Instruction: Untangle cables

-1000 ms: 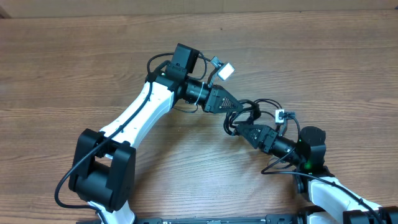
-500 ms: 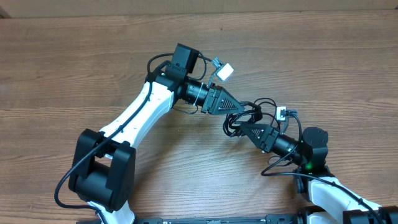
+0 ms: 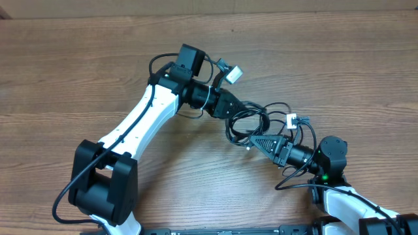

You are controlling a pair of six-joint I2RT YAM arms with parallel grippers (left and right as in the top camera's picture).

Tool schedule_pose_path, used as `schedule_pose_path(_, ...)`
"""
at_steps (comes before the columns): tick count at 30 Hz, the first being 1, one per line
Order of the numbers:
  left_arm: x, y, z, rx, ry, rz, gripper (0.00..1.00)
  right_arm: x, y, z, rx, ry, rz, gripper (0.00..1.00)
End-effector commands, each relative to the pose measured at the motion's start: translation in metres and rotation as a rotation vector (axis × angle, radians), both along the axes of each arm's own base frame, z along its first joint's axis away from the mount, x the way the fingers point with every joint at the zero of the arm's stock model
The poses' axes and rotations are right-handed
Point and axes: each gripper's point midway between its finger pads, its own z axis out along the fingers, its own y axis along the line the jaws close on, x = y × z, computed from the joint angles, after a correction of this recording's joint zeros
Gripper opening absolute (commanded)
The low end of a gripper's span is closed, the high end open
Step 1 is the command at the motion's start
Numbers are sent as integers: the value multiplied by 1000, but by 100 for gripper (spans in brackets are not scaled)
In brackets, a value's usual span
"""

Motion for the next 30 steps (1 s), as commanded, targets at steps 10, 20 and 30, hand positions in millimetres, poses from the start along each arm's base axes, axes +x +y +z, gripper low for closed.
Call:
schedule_pose_path(10, 48, 67, -78, 596, 34, 468, 93, -8, 3, -18, 21, 206, 23, 4)
schedule_pose_path(20, 44, 46, -39, 333, -121, 193, 92, 4, -13, -54, -60, 338, -138, 4)
schedule_pose_path(30, 21, 22, -13, 106, -368, -86, 87, -7, -11, -64, -97, 350, -92, 4)
